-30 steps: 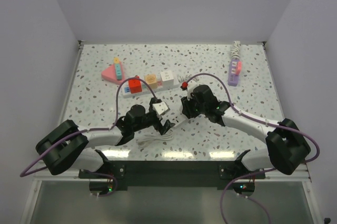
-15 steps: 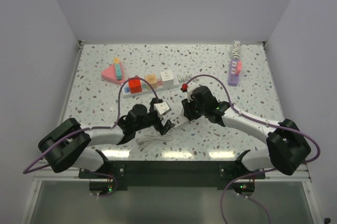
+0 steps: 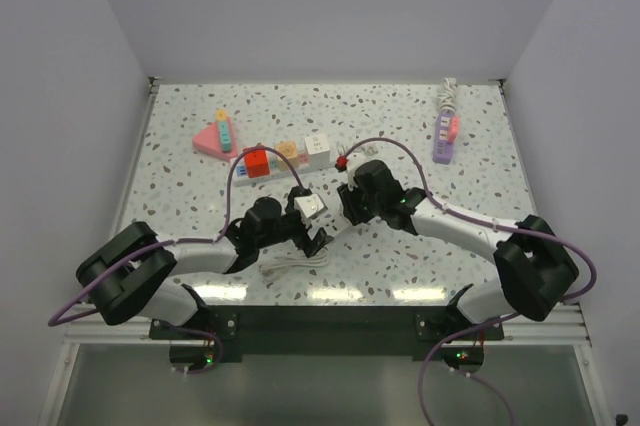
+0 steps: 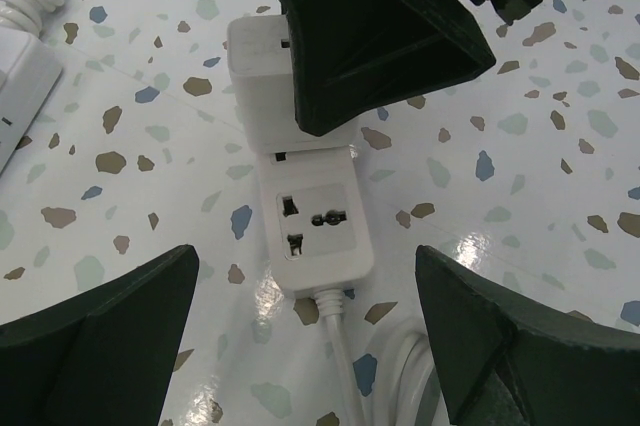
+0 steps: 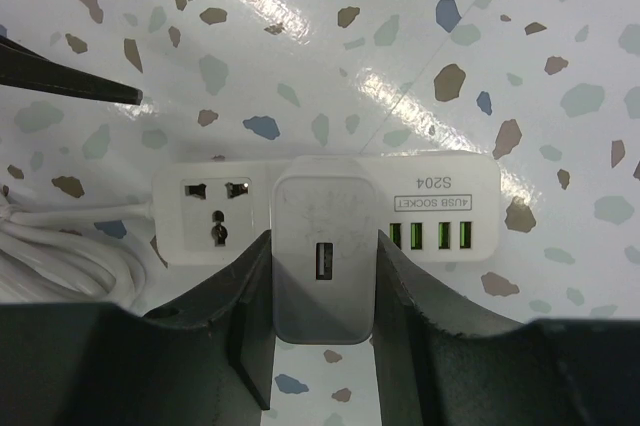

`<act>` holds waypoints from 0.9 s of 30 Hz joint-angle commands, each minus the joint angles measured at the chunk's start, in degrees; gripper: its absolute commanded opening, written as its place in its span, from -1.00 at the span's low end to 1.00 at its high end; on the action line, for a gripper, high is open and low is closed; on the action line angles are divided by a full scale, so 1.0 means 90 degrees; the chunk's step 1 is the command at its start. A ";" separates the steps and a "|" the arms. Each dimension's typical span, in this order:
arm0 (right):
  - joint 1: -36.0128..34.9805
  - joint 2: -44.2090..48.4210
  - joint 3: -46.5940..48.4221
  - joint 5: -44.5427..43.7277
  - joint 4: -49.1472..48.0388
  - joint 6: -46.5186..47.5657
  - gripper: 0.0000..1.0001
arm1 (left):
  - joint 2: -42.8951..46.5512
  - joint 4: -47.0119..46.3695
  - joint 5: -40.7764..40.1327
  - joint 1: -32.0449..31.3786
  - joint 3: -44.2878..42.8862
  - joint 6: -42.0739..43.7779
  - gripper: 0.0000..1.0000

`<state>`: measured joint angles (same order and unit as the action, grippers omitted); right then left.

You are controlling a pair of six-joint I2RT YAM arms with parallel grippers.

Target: Insert the plug

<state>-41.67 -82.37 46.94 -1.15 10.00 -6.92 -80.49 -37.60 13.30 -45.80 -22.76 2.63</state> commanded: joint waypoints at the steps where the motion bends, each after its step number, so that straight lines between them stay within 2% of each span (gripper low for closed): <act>1: -0.0203 -0.0291 0.0078 -0.0292 0.0256 -0.0198 -1.00 | -0.0012 -0.0050 0.0075 0.0021 -0.0205 0.0118 0.89; 12: -0.0390 -0.1199 0.0371 -0.0527 0.0432 -0.0257 -1.00 | -0.0100 0.0086 0.0017 0.0021 -0.0293 0.0098 0.81; 19: -0.0370 -0.1716 0.0517 -0.0302 0.0373 -0.0286 -1.00 | 0.0221 -0.0021 -0.0773 0.0079 -0.0157 -0.0107 0.81; 27: -0.0146 -0.2341 0.0937 0.0019 0.0403 -0.0169 -1.00 | 0.1032 -0.0684 -0.1204 0.0801 0.0517 -0.0810 0.82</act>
<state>-43.92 -96.47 57.63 -4.38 5.10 -7.94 -73.47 -38.30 4.99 -40.51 -19.62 -1.13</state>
